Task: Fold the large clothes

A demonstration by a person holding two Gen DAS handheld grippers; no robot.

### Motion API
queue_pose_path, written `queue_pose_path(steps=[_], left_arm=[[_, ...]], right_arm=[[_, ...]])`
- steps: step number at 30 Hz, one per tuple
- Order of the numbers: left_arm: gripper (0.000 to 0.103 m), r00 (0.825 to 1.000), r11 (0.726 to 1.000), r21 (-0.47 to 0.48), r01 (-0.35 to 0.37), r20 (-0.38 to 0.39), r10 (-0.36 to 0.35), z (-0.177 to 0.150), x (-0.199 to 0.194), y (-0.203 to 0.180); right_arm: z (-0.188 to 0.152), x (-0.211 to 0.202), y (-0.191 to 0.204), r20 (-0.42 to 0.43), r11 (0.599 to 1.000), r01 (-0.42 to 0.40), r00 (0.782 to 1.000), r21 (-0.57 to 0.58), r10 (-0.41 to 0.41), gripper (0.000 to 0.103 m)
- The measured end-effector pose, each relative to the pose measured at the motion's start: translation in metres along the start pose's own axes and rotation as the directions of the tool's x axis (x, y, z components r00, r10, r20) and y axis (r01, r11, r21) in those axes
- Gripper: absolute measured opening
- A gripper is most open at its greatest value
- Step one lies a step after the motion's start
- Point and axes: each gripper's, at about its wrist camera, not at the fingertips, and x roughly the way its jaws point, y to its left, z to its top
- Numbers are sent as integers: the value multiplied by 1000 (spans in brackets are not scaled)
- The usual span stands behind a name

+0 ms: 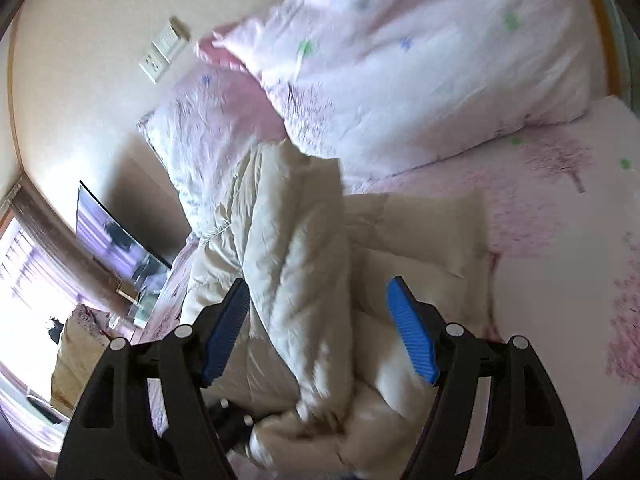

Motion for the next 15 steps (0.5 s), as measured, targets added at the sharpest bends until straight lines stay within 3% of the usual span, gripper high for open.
queue_pose_path(steps=[5, 8, 9, 15], left_arm=[[70, 1000, 1000, 1, 9, -6, -9, 4, 7, -3], [73, 1000, 1000, 16, 6, 1, -6, 6, 11, -7], [73, 1000, 1000, 20, 5, 5, -5, 8, 10, -11], [74, 990, 990, -43, 138, 47, -136, 10, -41, 4]], right_arm=[[16, 21, -6, -29, 998, -22, 999, 62, 24, 71], [16, 32, -10, -45, 996, -32, 998, 81, 35, 21], [16, 36, -12, -51, 995, -35, 998, 91, 40, 17], [11, 32, -25, -42, 990, -37, 998, 135, 43, 14]])
